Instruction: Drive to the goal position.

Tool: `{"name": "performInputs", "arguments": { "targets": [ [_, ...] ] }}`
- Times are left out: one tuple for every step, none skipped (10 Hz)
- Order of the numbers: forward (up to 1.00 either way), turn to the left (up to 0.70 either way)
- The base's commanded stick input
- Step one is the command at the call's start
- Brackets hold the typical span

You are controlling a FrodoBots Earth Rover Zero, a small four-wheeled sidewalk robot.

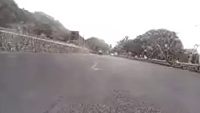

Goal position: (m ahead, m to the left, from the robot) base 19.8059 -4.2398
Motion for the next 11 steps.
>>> {"name": "performInputs", "arguments": {
  "targets": [
    [0.70, 0.00],
    [0.70, 0.00],
    [0.70, 0.00],
    [0.70, 0.00],
    [0.70, 0.00],
    [0.70, 0.00],
    [0.70, 0.00],
    [0.70, 0.00],
    [0.70, 0.00],
    [0.70, 0.00],
    [0.70, 0.00]
  ]
}}
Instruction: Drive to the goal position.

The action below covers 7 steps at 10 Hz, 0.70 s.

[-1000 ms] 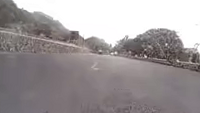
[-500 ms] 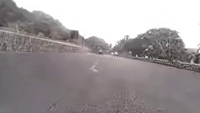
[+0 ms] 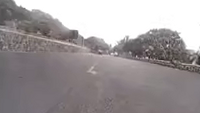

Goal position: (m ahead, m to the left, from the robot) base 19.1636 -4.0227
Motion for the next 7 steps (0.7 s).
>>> {"name": "performInputs", "arguments": {
  "targets": [
    [0.70, 0.00],
    [0.70, 0.00],
    [0.70, 0.00],
    [0.70, 0.00],
    [0.70, 0.00],
    [0.70, 0.00],
    [0.70, 0.00]
  ]
}}
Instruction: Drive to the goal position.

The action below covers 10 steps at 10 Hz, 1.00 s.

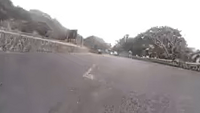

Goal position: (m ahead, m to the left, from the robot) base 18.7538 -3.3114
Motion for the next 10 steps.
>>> {"name": "performInputs", "arguments": {
  "targets": [
    [0.70, 0.00],
    [0.70, 0.00],
    [0.70, 0.00],
    [0.70, 0.00],
    [0.70, 0.00],
    [0.70, 0.00],
    [0.70, 0.00],
    [0.70, 0.00],
    [0.70, 0.00],
    [0.70, 0.00]
  ]
}}
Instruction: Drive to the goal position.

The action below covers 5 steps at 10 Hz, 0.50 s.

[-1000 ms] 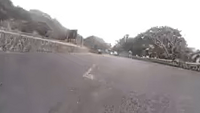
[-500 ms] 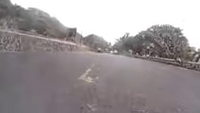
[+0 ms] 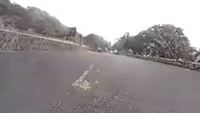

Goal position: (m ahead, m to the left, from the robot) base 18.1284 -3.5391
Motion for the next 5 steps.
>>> {"name": "performInputs", "arguments": {
  "targets": [
    [0.70, 0.00],
    [0.70, 0.00],
    [0.70, 0.00],
    [0.70, 0.00],
    [0.70, 0.00]
  ]
}}
